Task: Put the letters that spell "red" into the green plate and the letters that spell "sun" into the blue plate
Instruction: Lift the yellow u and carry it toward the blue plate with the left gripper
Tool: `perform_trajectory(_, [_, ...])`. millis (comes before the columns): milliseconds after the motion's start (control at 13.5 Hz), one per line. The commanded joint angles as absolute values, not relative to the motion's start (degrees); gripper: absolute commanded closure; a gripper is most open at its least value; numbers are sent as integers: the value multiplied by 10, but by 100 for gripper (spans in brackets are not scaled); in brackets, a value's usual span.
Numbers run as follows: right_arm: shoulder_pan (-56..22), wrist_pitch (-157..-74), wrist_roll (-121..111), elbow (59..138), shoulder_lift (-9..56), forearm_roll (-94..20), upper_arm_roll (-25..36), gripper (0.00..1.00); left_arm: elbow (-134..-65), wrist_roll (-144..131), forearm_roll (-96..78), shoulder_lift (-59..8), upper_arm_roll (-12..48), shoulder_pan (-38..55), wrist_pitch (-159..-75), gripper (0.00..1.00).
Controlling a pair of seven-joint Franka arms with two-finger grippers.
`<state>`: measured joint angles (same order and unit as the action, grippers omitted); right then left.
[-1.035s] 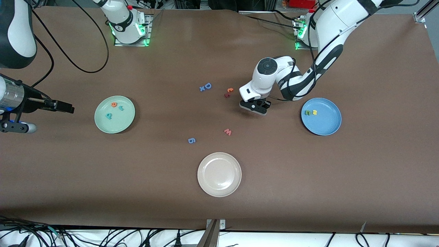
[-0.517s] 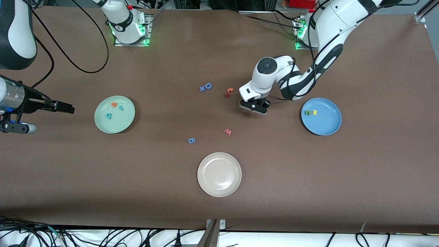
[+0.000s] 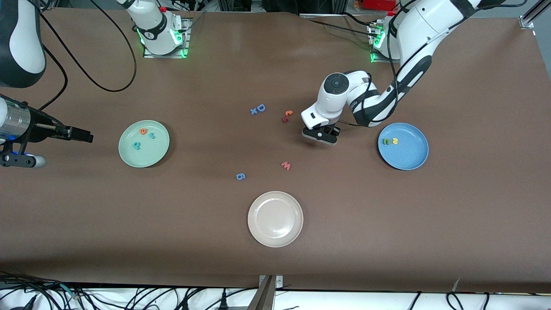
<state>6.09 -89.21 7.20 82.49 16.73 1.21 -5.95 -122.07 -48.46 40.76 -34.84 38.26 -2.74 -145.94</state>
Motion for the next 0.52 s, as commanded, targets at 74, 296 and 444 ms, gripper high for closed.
perform_trajectory(74, [69,-888,66,825,165,16,-67,0,-1145,-475,346,-340,391,-29,-1360,79])
perform_trajectory(296, [70,-888,65,825,165,16,-67,0,-1077,-386,257,-343,389,-34,-1253,79])
perform_trajectory(444, [70,-889,66,825,165,16,-67,0,-1041,-312,226,-342,388,-59,-1164,79])
